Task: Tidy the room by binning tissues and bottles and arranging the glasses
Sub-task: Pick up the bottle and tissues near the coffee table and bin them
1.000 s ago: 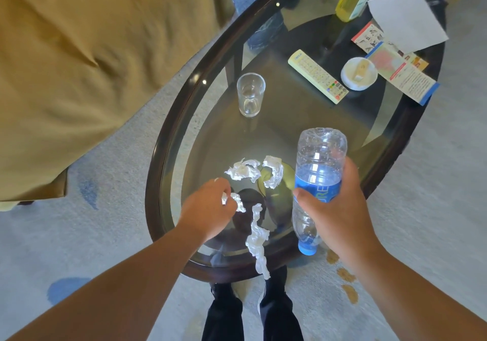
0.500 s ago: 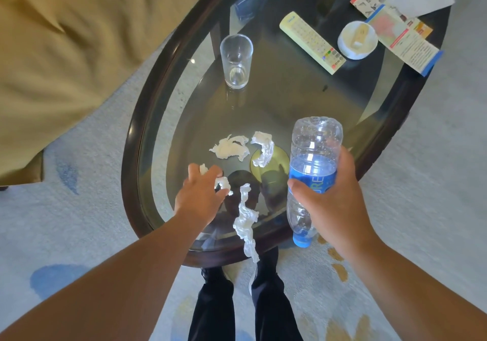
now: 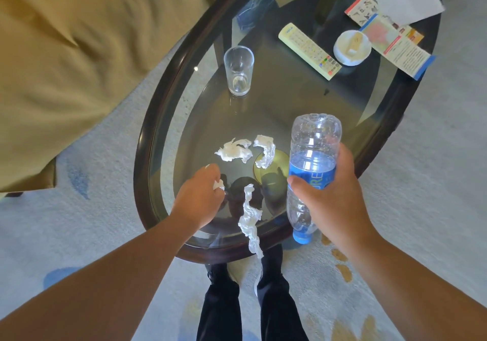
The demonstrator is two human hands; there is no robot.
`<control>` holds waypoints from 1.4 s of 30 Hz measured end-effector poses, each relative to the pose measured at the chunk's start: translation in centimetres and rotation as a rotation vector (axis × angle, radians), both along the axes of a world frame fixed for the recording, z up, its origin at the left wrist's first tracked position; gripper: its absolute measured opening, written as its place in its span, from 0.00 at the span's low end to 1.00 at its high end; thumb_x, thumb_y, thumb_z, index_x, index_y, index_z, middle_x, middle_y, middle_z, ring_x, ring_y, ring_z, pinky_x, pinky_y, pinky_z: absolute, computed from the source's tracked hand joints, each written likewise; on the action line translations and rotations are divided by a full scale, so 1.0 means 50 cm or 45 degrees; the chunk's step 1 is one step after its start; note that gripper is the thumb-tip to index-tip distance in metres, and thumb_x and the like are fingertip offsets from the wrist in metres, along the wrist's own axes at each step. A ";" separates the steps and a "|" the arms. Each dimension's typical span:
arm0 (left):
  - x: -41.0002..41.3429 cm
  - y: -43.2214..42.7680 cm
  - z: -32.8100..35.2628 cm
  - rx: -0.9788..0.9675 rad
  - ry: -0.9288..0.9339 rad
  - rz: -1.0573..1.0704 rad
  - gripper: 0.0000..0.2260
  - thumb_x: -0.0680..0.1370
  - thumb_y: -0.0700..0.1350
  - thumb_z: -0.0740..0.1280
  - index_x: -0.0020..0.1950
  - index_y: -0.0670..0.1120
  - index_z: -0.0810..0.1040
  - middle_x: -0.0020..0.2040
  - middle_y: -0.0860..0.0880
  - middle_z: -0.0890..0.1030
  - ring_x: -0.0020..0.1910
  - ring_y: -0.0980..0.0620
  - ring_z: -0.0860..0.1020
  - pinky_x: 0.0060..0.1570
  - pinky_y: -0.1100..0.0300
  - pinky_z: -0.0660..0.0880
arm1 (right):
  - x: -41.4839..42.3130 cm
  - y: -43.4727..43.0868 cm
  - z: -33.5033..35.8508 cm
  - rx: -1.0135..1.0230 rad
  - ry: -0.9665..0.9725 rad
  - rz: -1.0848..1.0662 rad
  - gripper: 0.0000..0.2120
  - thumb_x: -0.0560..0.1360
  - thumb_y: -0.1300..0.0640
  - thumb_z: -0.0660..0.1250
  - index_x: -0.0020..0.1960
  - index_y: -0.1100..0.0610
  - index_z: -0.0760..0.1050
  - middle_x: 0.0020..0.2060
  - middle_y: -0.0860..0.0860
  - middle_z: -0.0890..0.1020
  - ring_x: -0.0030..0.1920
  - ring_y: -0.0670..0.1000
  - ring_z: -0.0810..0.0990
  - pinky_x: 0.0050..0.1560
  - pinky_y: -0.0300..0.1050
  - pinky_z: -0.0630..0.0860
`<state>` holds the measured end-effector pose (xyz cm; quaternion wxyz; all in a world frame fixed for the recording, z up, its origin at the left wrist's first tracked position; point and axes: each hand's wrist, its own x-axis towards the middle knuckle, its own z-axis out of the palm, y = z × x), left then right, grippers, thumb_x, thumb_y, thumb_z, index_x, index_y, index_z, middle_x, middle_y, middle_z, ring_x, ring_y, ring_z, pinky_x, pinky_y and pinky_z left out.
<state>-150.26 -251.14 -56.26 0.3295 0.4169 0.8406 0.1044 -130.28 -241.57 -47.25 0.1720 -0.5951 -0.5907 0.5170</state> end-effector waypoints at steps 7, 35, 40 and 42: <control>0.023 -0.024 0.088 0.094 -0.044 -0.252 0.10 0.78 0.38 0.58 0.43 0.52 0.72 0.45 0.52 0.75 0.38 0.53 0.75 0.38 0.64 0.71 | -0.005 -0.004 0.051 0.013 0.034 -0.027 0.30 0.69 0.57 0.74 0.65 0.41 0.65 0.50 0.39 0.79 0.47 0.36 0.79 0.44 0.36 0.74; 0.139 -0.058 -0.085 -0.201 0.062 -0.652 0.24 0.74 0.40 0.71 0.66 0.55 0.68 0.66 0.48 0.62 0.49 0.49 0.78 0.51 0.59 0.79 | 0.030 -0.001 -0.028 -0.033 -0.015 -0.020 0.31 0.69 0.57 0.75 0.66 0.44 0.65 0.51 0.40 0.78 0.47 0.36 0.79 0.40 0.27 0.74; 0.140 -0.056 -0.090 -0.211 0.065 -0.670 0.10 0.79 0.42 0.63 0.60 0.48 0.71 0.57 0.48 0.69 0.48 0.50 0.73 0.51 0.57 0.76 | 0.033 -0.001 -0.030 -0.034 -0.029 -0.018 0.32 0.69 0.55 0.75 0.68 0.43 0.64 0.52 0.40 0.78 0.49 0.38 0.79 0.45 0.34 0.76; 0.138 -0.052 -0.082 -0.212 0.048 -0.631 0.08 0.79 0.41 0.60 0.58 0.47 0.70 0.54 0.48 0.70 0.48 0.49 0.74 0.50 0.56 0.75 | 0.033 0.000 -0.028 -0.038 -0.022 -0.021 0.32 0.69 0.56 0.75 0.67 0.43 0.64 0.52 0.40 0.78 0.49 0.37 0.79 0.42 0.29 0.74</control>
